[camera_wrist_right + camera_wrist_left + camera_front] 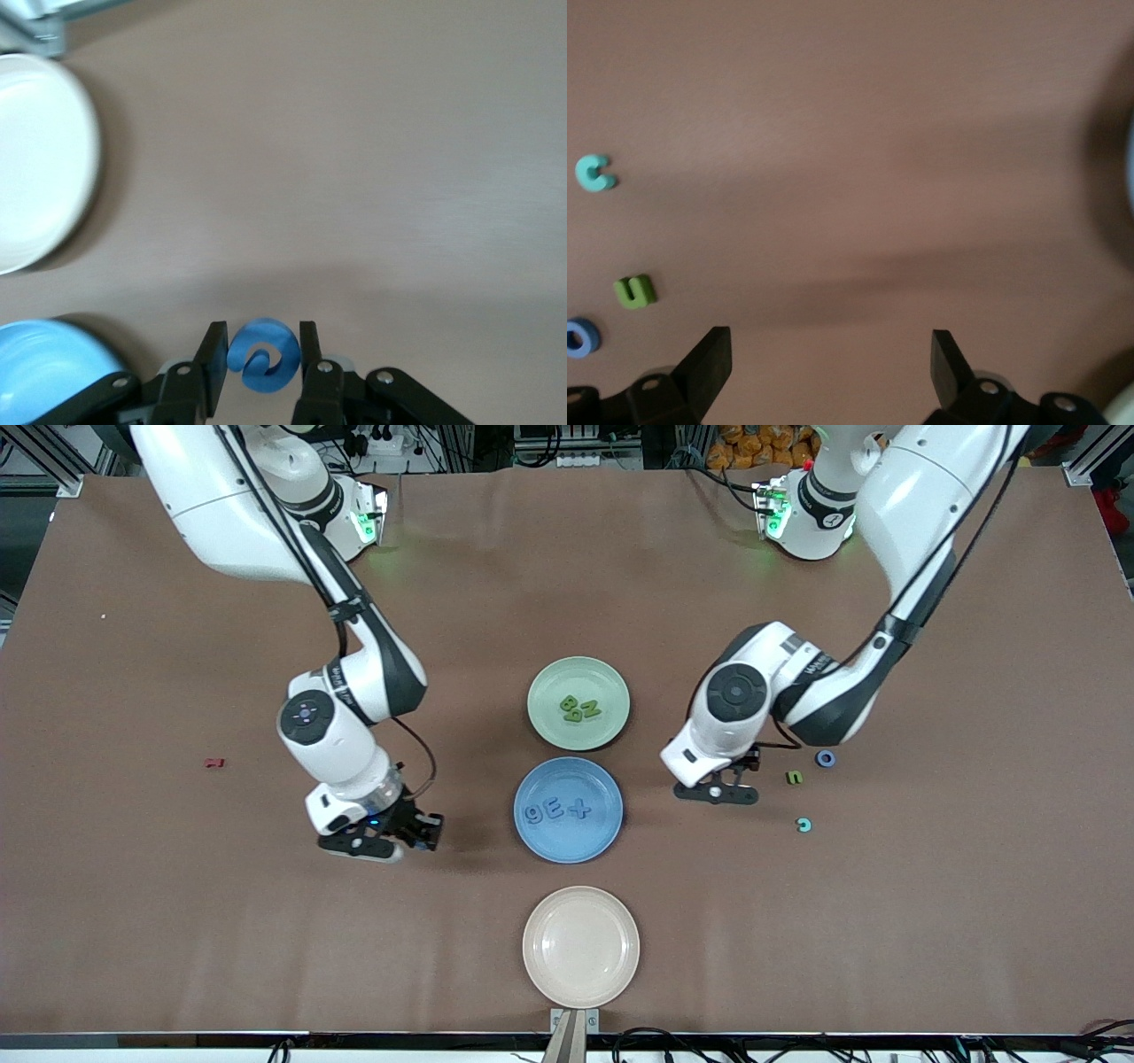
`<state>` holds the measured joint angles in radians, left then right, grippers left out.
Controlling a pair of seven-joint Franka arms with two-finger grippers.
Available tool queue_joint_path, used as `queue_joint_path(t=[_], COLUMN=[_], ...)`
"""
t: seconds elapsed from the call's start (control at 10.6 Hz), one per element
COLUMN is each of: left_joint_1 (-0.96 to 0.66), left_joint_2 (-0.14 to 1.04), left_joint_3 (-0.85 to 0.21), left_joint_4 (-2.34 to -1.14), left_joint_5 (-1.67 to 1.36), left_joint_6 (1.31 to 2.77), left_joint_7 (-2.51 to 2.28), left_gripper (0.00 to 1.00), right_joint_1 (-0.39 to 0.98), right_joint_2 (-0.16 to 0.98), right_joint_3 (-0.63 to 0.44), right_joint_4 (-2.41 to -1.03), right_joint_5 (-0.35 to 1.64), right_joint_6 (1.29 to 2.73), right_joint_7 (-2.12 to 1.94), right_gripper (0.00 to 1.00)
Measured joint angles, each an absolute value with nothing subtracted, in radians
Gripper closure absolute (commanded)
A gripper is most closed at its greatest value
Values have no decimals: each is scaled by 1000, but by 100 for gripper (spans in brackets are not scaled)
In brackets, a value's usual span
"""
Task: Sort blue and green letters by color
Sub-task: 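Carry the blue c to the blue plate while the left gripper withdraws, then release the blue c in the blue plate while the left gripper lowers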
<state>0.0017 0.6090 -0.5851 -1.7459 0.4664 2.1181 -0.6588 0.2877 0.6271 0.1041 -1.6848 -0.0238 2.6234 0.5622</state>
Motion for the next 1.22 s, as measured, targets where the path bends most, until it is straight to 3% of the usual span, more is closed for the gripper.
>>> queue_joint_path(t=[0.57,0.66,0.75,0.85,1.22], left_joint_1=[396,437,468,488,508], left_joint_2=[608,608,608,609,619], left_joint_3=[-771,-778,-780,-780,-781], left_joint_4=[-1866,-1898,-1931,-1956,-1979], left_joint_5=[462,461,461,461,460], left_joint_6=[2153,2200,2245,2271,2279], left_joint_7=[-662,-667,-671,-673,-683], left_gripper=[6,7,21,23,23], right_joint_1=[482,512,531,539,523], right_joint_2=[750,774,791,798,798], right_joint_3=[167,167,167,166,156], right_joint_4=[-1528,-1515,-1505,-1500,-1487], right_joint_5=[-24,-24,-24,-24,-54], right_joint_6=[2668,2695,2706,2709,2707], right_joint_7=[559,560,560,560,558], right_gripper=[100,77,37,0,0])
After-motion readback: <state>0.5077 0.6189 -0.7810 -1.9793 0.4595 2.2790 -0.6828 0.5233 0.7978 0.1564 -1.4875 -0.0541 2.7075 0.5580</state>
